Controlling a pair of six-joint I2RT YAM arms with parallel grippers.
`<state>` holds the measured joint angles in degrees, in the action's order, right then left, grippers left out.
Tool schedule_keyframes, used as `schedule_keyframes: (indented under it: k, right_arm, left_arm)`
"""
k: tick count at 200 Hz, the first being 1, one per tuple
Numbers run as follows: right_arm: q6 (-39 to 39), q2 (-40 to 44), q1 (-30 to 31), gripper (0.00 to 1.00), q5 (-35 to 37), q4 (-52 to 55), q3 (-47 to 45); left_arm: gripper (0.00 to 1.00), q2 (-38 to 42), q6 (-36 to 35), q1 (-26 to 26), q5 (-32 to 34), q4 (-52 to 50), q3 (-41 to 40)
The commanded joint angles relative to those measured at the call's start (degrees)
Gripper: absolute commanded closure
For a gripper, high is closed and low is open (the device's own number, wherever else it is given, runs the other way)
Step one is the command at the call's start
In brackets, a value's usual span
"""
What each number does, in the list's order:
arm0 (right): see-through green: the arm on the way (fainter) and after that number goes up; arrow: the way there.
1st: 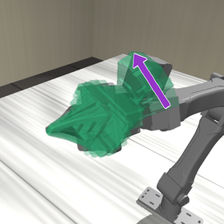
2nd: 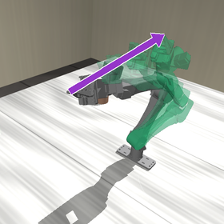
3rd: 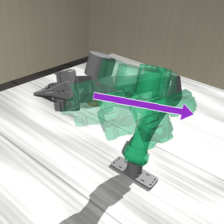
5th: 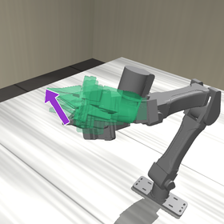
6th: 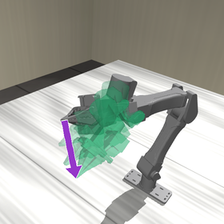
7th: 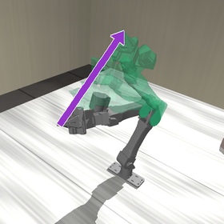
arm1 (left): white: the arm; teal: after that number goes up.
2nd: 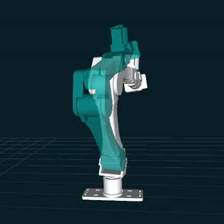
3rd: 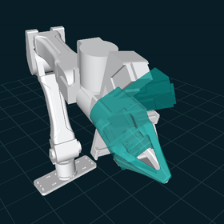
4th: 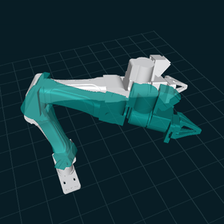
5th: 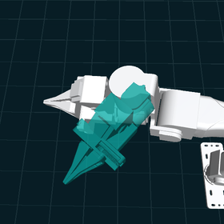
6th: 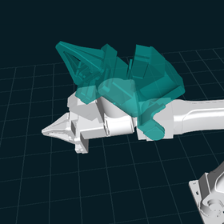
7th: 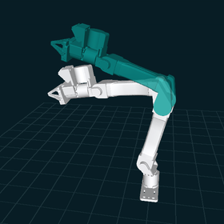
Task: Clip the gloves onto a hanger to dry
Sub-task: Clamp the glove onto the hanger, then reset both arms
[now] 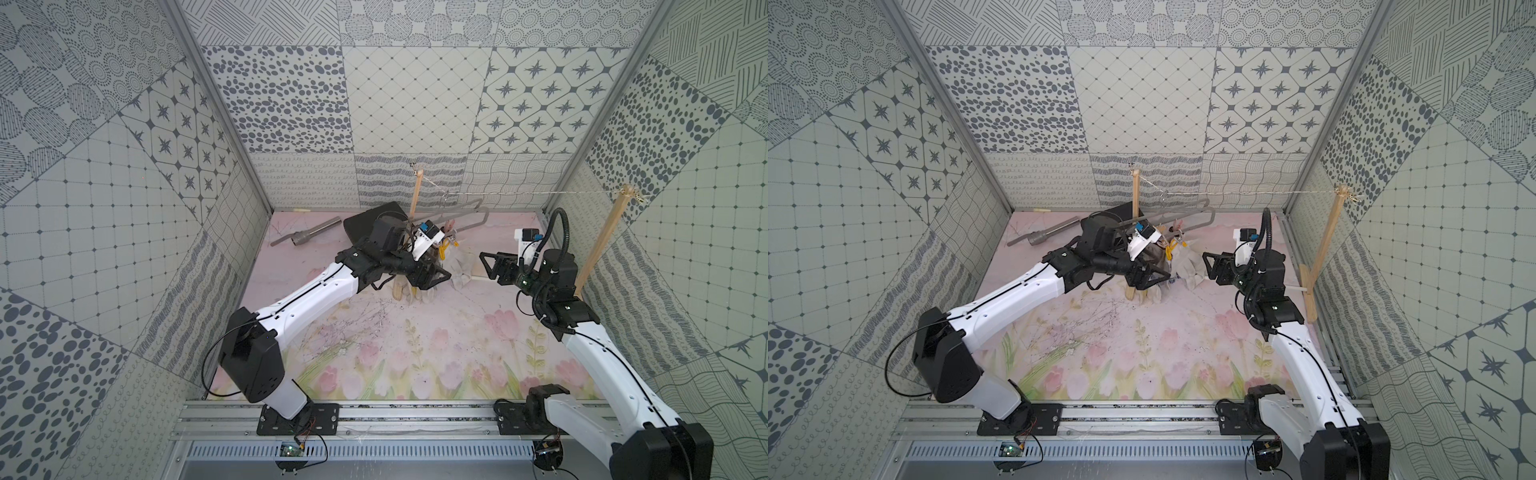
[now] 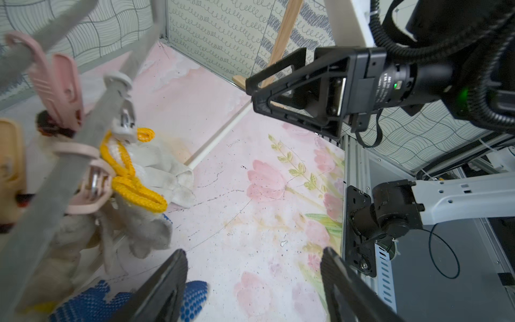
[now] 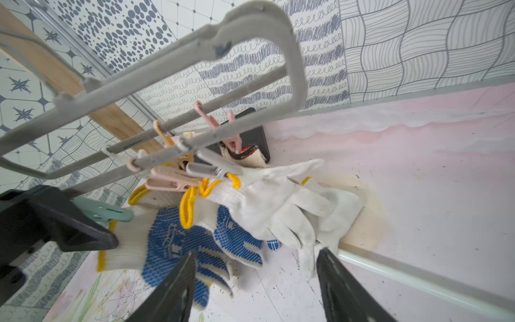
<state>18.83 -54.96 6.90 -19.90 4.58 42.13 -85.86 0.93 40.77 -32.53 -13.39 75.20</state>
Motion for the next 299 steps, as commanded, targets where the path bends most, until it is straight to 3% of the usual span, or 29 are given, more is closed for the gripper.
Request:
schedule_keyframes:
  k: [1,24,54,107,125,166,193,225,246,276,289,299]
  right_arm:
    - [-1.30,3.05,-0.34,0.28,6.06,0.83,-1.63]
    - [-1.69,4.70,-0.88,0.27,5.70,-1.36,-4.39]
    - [-0.24,5.63,-1.51,0.27,5.63,-4.65,-7.56]
    - [1.29,4.12,-1.62,0.27,2.82,-6.07,-7.19]
    - [0.53,3.99,-1.71,0.26,3.51,-6.07,-7.15]
    - [0.09,1.28,-3.37,0.26,5.08,-13.58,-9.62]
    - [-1.07,-1.80,-5.05,0.20,8.98,-18.17,-10.93]
    - [-7.79,-3.28,-5.62,0.17,14.58,-31.66,-18.65]
    - [-10.93,-4.23,-5.50,0.17,19.42,-31.36,-19.42]
    - [-10.28,-8.06,-5.41,0.18,22.55,-38.50,-23.85]
    - [-11.53,-10.78,-4.77,0.18,24.78,-44.52,-26.00]
    - [-14.01,-13.60,-4.17,0.18,26.21,-48.75,-26.97]
  left_arm:
    - [0.18,12.86,5.84,-1.01,16.58,5.32,-8.83]
    - [0.15,21.88,5.74,-1.84,22.41,6.06,-14.59]
    - [0.09,30.88,5.18,-1.89,22.13,5.97,-18.93]
    - [0.09,33.49,6.17,-1.97,22.34,2.36,-18.27]
    - [0.09,35.52,7.56,-1.99,30.91,1.58,-19.30]
    - [0.00,40.56,6.23,-4.13,60.20,6.79,-28.05]
    - [0.00,42.57,1.48,-11.01,66.34,18.49,-38.09]
    - [0.00,41.59,0.54,-22.81,57.65,39.41,-53.09]
    - [0.00,34.01,5.32,-29.14,52.67,39.82,-54.76]
    - [0.00,15.63,4.37,-32.42,47.07,58.09,-57.20]
    - [0.00,14.80,6.13,-32.63,45.41,58.10,-55.83]
    - [0.00,12.62,5.75,-32.68,45.70,65.28,-56.79]
